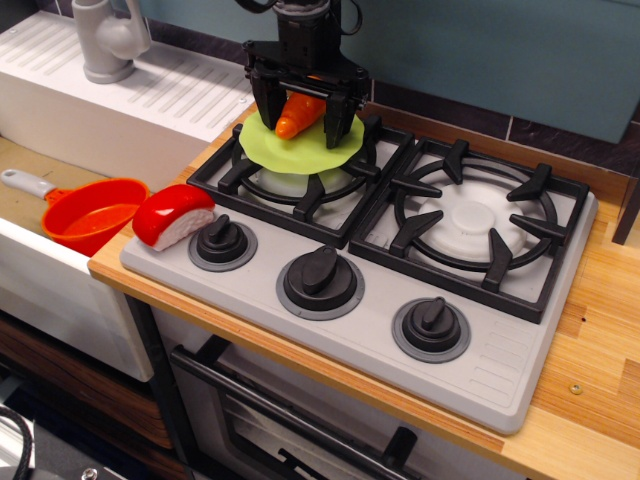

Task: End effector transition from object to object

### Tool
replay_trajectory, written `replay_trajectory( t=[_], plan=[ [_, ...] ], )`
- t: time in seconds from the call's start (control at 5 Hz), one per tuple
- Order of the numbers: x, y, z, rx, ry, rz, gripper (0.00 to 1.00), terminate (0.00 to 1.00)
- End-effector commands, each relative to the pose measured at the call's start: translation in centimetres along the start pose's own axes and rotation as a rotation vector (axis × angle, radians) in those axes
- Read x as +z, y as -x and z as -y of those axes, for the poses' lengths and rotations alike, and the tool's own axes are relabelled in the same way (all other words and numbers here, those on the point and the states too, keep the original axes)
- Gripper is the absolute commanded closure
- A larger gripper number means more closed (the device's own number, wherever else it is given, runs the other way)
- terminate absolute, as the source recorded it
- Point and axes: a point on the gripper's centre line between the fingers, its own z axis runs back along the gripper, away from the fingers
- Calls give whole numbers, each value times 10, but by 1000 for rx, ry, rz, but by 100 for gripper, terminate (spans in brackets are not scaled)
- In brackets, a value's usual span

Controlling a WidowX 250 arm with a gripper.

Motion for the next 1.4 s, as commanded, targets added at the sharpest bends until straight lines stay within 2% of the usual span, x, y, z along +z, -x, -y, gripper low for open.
replay_trajectory(
  t=[0.0, 0.6, 0.8, 1.0, 1.2],
  plan=[
    [0, 0, 0, 0, 0, 0, 0, 0],
    [53, 21, 1, -8, -44, -55, 0, 0],
    [81, 5, 6, -25, -44, -63, 0, 0],
    [84, 11, -4, -45, -47, -67, 0, 0],
    [75, 22, -25, -75, -43, -46, 0, 0]
  ],
)
